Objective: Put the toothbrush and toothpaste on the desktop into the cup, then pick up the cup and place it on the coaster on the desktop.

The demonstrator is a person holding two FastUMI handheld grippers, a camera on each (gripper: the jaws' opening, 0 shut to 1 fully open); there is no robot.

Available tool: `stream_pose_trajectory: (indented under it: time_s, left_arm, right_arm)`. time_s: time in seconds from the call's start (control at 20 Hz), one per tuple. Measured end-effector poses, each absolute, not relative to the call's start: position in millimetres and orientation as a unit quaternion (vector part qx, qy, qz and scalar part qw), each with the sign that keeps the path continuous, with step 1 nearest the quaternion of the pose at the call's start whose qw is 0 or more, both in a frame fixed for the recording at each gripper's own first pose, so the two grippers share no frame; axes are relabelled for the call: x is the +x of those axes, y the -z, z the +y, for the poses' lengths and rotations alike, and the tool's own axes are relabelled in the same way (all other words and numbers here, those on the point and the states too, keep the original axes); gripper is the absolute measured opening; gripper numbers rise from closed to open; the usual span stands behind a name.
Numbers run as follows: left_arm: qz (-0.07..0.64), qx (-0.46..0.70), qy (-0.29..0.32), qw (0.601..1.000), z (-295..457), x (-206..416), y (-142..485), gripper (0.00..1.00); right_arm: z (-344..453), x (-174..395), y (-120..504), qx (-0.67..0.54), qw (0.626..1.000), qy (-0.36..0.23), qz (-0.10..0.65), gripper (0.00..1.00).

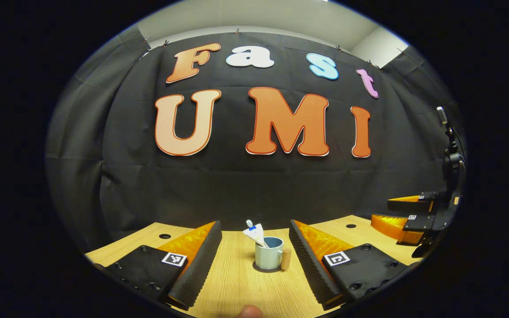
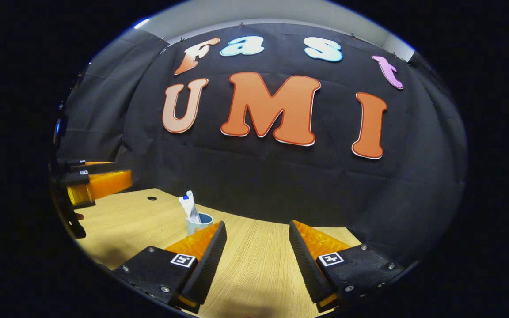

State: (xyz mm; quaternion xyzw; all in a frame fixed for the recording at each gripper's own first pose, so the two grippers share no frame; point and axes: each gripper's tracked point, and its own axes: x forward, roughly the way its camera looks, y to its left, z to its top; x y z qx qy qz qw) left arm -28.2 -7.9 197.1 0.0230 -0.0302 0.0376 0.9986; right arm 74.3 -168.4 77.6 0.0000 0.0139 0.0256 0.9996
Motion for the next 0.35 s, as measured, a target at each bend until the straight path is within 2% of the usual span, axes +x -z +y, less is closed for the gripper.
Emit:
stream_pose_trajectory:
  time_s: [0.05, 0.1, 0.3, 0.35]
  left_arm:
    - [-0.029, 0.024, -0.037, 0.999, -9, -28, -198, 0.99]
    - [-0.03, 0.026, -0.038, 0.998, -11, -27, -197, 0.96]
    - [-0.041, 0.042, -0.053, 0.997, -12, -32, -204, 0.98]
    - [-0.044, 0.044, -0.054, 0.997, -14, -32, -206, 0.98]
  right_arm:
    - [-168, 71, -78, 0.008, 0.999, -0.028, 0.014, 0.86]
    - [-168, 69, -78, 0.015, 0.999, -0.03, 0.014, 0.86]
    - [-193, 66, -79, 0.013, 1.0, 0.006, 0.001, 0.87]
    - [-199, 65, -80, 0.013, 1.0, 0.013, -0.002, 0.82]
